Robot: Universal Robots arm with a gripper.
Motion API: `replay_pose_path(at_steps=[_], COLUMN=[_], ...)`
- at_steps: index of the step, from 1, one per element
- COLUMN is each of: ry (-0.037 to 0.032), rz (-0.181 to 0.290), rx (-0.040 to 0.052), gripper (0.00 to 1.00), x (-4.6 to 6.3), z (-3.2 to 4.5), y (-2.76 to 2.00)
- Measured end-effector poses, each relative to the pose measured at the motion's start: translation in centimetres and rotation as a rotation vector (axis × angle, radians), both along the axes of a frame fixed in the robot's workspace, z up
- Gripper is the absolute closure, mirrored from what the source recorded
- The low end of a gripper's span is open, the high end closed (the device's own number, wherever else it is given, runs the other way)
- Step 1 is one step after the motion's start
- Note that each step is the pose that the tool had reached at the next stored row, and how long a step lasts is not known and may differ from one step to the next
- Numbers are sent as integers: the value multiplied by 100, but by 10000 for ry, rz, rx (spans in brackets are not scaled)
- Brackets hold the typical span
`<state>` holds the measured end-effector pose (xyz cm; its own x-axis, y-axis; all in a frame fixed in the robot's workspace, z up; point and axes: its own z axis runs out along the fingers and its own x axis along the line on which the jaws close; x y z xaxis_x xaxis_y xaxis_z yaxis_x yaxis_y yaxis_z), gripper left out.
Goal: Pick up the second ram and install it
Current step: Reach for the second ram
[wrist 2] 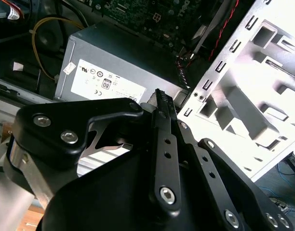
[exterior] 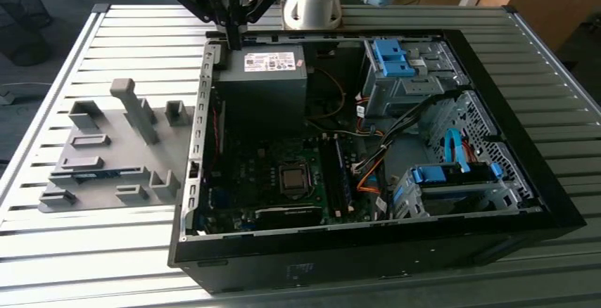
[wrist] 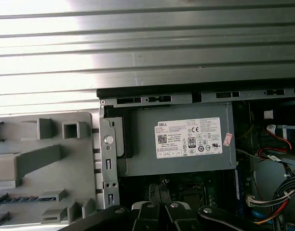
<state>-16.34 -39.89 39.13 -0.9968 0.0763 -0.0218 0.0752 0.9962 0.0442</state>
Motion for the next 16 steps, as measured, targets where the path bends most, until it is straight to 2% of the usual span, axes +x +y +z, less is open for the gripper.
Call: replay_pose_path(at_steps=[16], ry=[4], rz=[0], rx=[0], gripper=[89], x=[-39], z=[-3], y=[0])
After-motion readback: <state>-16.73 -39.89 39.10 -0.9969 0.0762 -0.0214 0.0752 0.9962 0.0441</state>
